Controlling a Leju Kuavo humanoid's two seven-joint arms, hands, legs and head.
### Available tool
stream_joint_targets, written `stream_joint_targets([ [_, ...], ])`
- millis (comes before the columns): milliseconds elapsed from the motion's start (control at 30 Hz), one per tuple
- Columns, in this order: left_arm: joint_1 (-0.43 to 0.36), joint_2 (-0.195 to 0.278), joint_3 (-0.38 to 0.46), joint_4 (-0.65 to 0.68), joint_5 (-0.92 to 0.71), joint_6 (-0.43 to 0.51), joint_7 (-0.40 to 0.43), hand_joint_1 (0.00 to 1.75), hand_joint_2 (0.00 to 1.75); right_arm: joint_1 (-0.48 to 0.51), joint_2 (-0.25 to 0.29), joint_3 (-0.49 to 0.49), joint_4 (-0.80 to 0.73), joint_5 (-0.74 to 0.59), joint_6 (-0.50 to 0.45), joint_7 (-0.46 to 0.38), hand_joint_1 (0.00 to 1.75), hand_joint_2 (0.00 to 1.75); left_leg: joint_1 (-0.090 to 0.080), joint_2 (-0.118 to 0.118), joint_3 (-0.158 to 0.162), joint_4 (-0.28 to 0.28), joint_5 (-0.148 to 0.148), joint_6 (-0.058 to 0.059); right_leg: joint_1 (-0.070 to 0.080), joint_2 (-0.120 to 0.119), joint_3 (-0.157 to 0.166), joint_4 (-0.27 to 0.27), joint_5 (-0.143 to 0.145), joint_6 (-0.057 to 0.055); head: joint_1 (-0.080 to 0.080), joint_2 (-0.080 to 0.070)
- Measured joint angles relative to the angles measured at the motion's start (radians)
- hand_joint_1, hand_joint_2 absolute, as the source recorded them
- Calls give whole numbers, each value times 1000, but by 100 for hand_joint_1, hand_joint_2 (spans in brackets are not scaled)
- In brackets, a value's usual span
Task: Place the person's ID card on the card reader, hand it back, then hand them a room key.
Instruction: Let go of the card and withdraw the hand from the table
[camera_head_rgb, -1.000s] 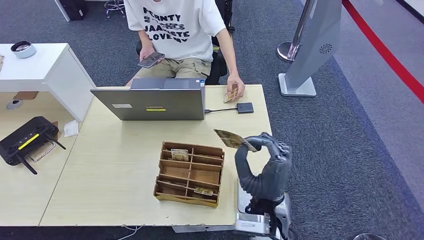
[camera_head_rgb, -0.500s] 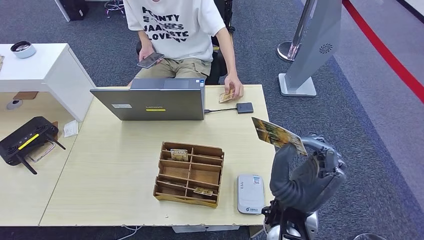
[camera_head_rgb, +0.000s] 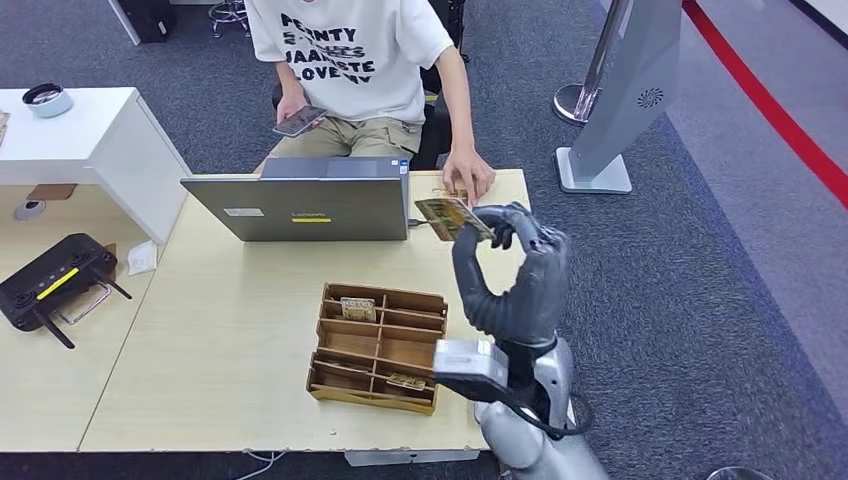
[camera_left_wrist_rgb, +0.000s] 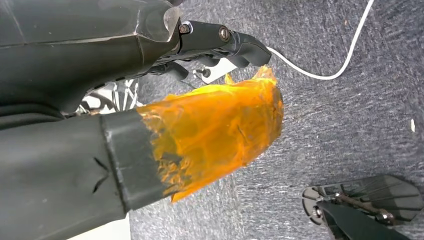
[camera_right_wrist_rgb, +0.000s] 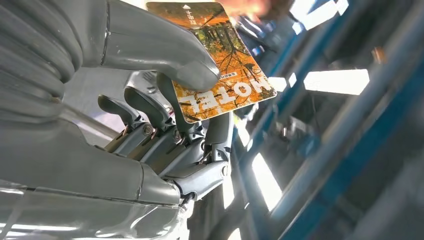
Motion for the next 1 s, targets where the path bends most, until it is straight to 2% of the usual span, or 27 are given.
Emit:
stream_joint_targets([
  [200,-21,0,-26,0,-37,-20,19,0,0,-248,-15,101,245,160,118,152,175,175,0,-1,0,0,2,0,0,0,0,0,1,0,0,0],
  [367,-30,-1,-53,0,-62,-32,28,0,0,-379,-17,155,384,246,166,229,175,175,0,-1,-1,0,2,0,0,0,0,0,1,0,0,0],
  [633,-39,-5,-93,0,-89,-46,38,0,0,-494,-16,198,559,372,168,306,175,175,0,-1,-1,0,2,0,0,-1,0,0,1,0,0,0],
  [867,-46,-12,-119,0,-97,-50,45,0,0,-537,-14,216,681,516,59,354,173,175,0,-1,-1,0,2,0,0,-1,-1,0,1,0,0,0],
  [933,-46,-13,-123,0,-99,-50,47,0,0,-538,-14,216,700,544,30,360,164,175,0,-1,-1,0,2,0,0,-1,-1,0,1,0,0,0],
  [1000,-46,-15,-126,0,-100,-50,47,0,0,-538,-14,216,713,561,16,362,82,175,0,-1,-1,0,2,0,0,-1,-1,0,1,0,0,0],
])
